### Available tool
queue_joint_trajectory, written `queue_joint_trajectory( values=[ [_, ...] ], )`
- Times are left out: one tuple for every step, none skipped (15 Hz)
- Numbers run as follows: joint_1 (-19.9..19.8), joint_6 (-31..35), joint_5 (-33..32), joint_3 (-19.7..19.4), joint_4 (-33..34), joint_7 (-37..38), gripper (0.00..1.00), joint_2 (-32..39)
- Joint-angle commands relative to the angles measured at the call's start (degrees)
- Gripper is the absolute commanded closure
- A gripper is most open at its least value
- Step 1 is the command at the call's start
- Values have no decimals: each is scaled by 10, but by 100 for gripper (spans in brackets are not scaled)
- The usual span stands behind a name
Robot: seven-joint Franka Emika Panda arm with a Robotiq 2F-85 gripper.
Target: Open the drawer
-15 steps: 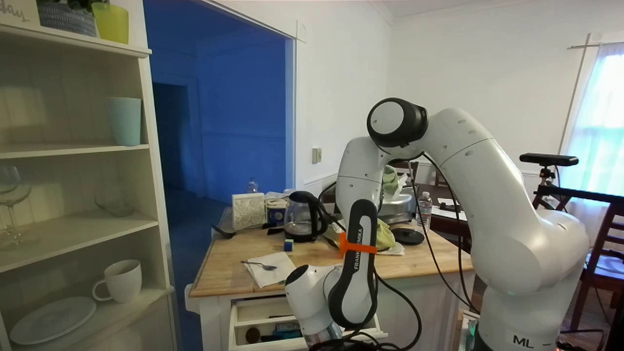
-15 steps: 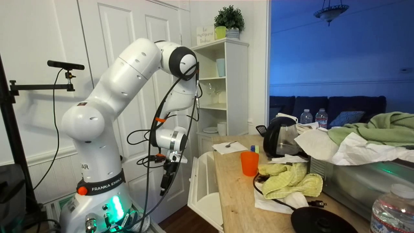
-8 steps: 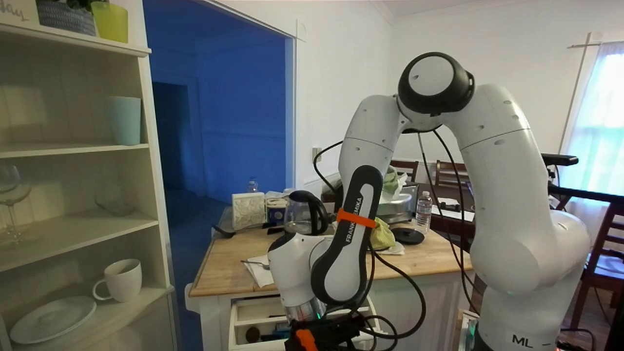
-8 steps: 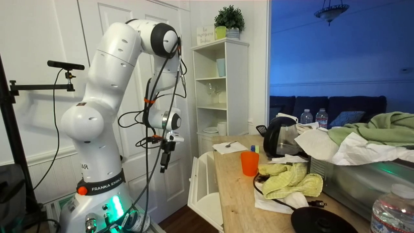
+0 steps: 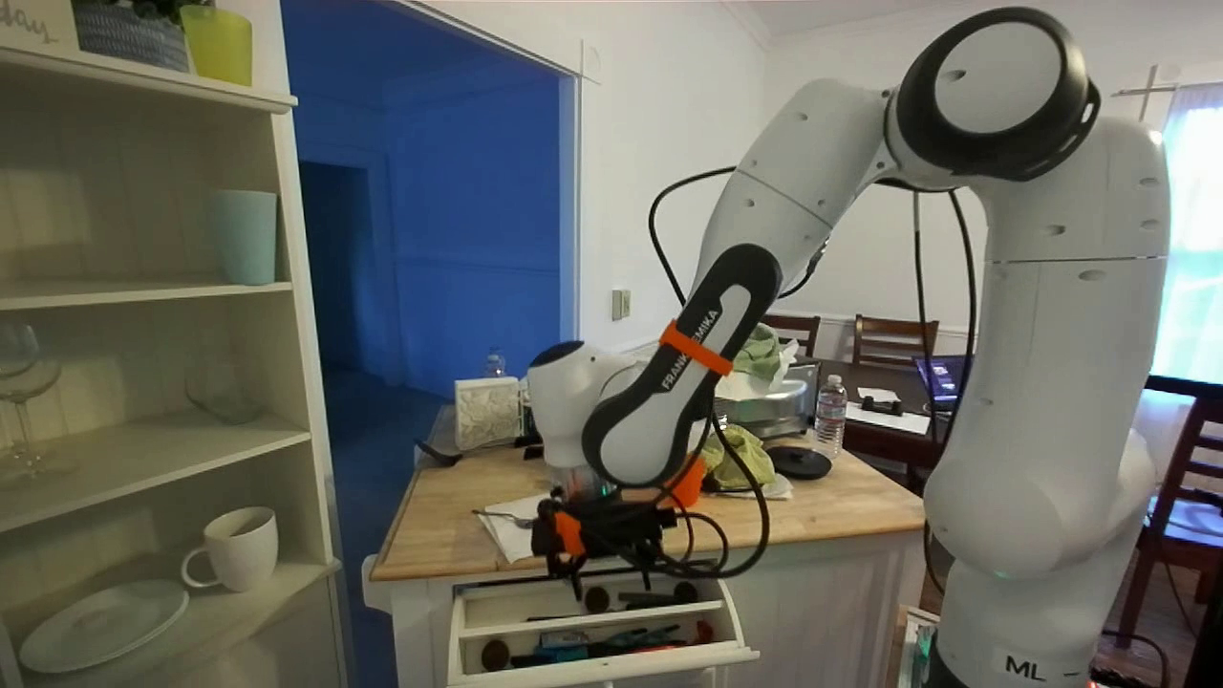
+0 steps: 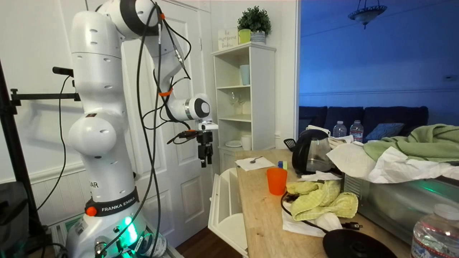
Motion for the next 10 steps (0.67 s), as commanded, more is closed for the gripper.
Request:
queue_joint_trajectory(
  values=[
    [114,-25,-2,-156,-2,19,0,-64],
    [127,-30,-28,-185,0,38,0,-69],
    [139,-32,-42,-209,0,40,0,-75],
    [150,-37,-47,-230,2,25,0,-76],
    [167,-23,-29,-239,4,17,0,-61],
    [171,-24,-35,-252,4,16,0,-64],
    [172,-25,-37,-259,4,16,0,-64],
    [173,-25,-38,-260,4,16,0,-64],
    [174,-26,-38,-260,4,16,0,-64],
    [176,-26,-38,-260,4,16,0,-64]
  ],
)
